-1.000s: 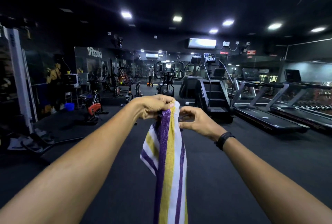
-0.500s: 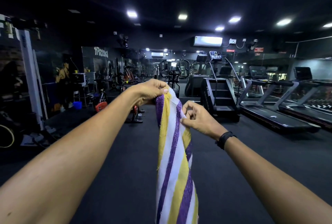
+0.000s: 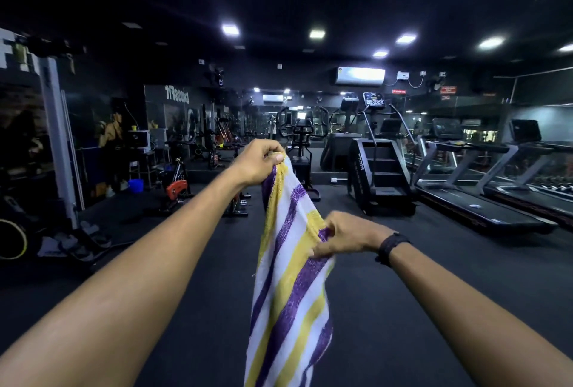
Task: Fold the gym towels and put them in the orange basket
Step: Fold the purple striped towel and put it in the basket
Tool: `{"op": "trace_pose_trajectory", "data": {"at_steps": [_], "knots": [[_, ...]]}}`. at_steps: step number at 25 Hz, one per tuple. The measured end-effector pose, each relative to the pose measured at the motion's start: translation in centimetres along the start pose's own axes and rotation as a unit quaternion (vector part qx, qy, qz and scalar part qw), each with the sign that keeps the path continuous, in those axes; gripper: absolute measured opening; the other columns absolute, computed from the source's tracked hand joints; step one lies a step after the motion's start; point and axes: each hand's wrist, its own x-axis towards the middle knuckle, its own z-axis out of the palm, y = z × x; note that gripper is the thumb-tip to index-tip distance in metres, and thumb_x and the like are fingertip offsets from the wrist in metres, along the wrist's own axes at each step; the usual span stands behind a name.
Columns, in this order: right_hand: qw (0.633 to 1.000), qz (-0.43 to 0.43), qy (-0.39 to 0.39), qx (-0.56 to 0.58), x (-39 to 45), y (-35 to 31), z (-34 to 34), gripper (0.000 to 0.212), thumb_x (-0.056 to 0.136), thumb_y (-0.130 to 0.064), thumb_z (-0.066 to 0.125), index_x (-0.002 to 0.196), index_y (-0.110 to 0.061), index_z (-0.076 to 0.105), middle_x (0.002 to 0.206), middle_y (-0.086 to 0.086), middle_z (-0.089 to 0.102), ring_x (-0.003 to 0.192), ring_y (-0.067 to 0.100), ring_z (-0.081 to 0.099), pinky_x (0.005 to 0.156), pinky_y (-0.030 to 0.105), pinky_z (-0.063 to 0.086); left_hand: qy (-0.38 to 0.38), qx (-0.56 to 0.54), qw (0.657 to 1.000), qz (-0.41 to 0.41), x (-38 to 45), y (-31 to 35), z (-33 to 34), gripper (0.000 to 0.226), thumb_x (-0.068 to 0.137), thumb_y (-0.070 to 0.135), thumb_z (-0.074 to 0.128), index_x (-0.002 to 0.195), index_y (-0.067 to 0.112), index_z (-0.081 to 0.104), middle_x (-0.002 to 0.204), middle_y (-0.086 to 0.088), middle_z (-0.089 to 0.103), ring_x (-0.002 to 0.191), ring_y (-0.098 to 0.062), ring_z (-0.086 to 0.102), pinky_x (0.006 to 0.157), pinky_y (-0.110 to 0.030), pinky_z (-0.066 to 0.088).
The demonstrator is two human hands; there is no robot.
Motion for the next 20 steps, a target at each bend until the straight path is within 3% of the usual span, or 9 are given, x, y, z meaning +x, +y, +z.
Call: {"op": "trace_pose_trajectory", "data": {"at_steps": [2,4,7,9,12,14,17,18,20], "knots": [[0.981,0.132,-0.026,-0.139,0.0,1.9,-0.3,0.05,0.072,-0.052,0.079,0.056,-0.018,0.046,0.057,-0.008,0.053,0.051,0.009,0.052,0.055,0.024,0.038,0.044,-0.001,0.999,-0.025,-0.2,-0.7,-0.3,0.016,0.096,0.013,0.055,0.083,0.014,0.065,0.091,0.002,0.062,0.093,-0.017,0.055,0.091,-0.037,0.043],[0.958,0.201,0.043,-0.2,-0.3,3.3,-1.0,0.056,0.07,-0.06,0.076,0.057,-0.017,0.043,0.062,-0.002,0.051,0.064,0.02,0.054,0.059,0.026,0.04,0.082,0.02,0.994,-0.064,-0.4,-1.8,-0.7,0.017,0.096,0.013,0.055,0.082,0.016,0.066,0.093,0.0,0.064,0.093,-0.019,0.057,0.088,-0.035,0.044],[0.942,0.193,0.27,-0.06,-0.7,4.5,-2.7,0.049,0.078,-0.049,0.075,0.054,-0.01,0.058,0.049,0.001,0.051,0.048,0.017,0.051,0.045,0.02,0.039,0.102,0.042,0.987,-0.114,-1.1,-4.2,-1.5,0.019,0.096,0.012,0.055,0.08,0.013,0.065,0.086,-0.004,0.062,0.084,-0.019,0.054,0.076,-0.029,0.04],[0.916,0.175,0.36,-0.01,-0.9,4.9,-3.6,0.049,0.077,-0.046,0.076,0.054,-0.005,0.061,0.05,0.006,0.051,0.046,0.014,0.046,0.041,0.017,0.038,0.081,0.008,0.988,-0.13,-1.7,-5.6,-1.8,0.025,0.098,0.013,0.051,0.074,0.013,0.061,0.081,-0.004,0.057,0.079,-0.017,0.049,0.073,-0.028,0.036],[0.902,0.178,0.394,-0.008,-0.7,5.4,-4.1,0.05,0.075,-0.036,0.079,0.046,-0.01,0.048,0.051,0.007,0.05,0.05,0.018,0.046,0.052,0.032,0.05,0.054,-0.073,0.984,-0.15,-2.4,-6.2,-1.8,0.031,0.103,0.014,0.04,0.075,0.009,0.052,0.077,-0.007,0.05,0.076,-0.018,0.044,0.066,-0.027,0.032],[0.893,0.185,0.411,0.009,-0.5,5.5,-4.2,0.04,0.076,-0.024,0.075,0.051,-0.004,0.051,0.053,0.008,0.051,0.052,0.019,0.048,0.054,0.04,0.055,0.047,-0.127,0.976,-0.173,-2.5,-6.2,-1.7,0.036,0.104,0.021,0.036,0.072,0.011,0.049,0.075,-0.005,0.051,0.074,-0.016,0.045,0.063,-0.026,0.034],[0.871,0.172,0.459,0.036,0.0,5.5,-4.3,0.035,0.077,-0.022,0.072,0.064,0.007,0.056,0.055,0.005,0.05,0.051,0.017,0.044,0.045,0.036,0.046,0.04,-0.145,0.974,-0.169,-2.8,-6.2,-1.4,0.049,0.088,0.061,0.05,0.067,0.018,0.044,0.071,-0.006,0.049,0.067,-0.017,0.044,0.067,-0.027,0.034],[0.862,0.165,0.478,0.041,0.2,5.3,-4.3,0.035,0.077,-0.022,0.072,0.064,0.006,0.055,0.055,0.004,0.05,0.051,0.016,0.042,0.044,0.032,0.041,0.027,-0.122,0.981,-0.151,-3.0,-5.9,-1.5,0.05,0.081,0.065,0.057,0.065,0.019,0.045,0.066,-0.005,0.049,0.062,-0.015,0.043,0.065,-0.025,0.033],[0.845,0.154,0.51,0.05,0.3,5.0,-4.7,0.036,0.077,-0.023,0.072,0.062,0.003,0.053,0.055,0.004,0.05,0.052,0.016,0.041,0.046,0.028,0.037,-0.021,-0.048,0.991,-0.122,-3.1,-5.1,-1.9,0.04,0.075,0.048,0.074,0.064,0.015,0.055,0.058,0.003,0.055,0.052,-0.008,0.045,0.052,-0.021,0.033]]}}
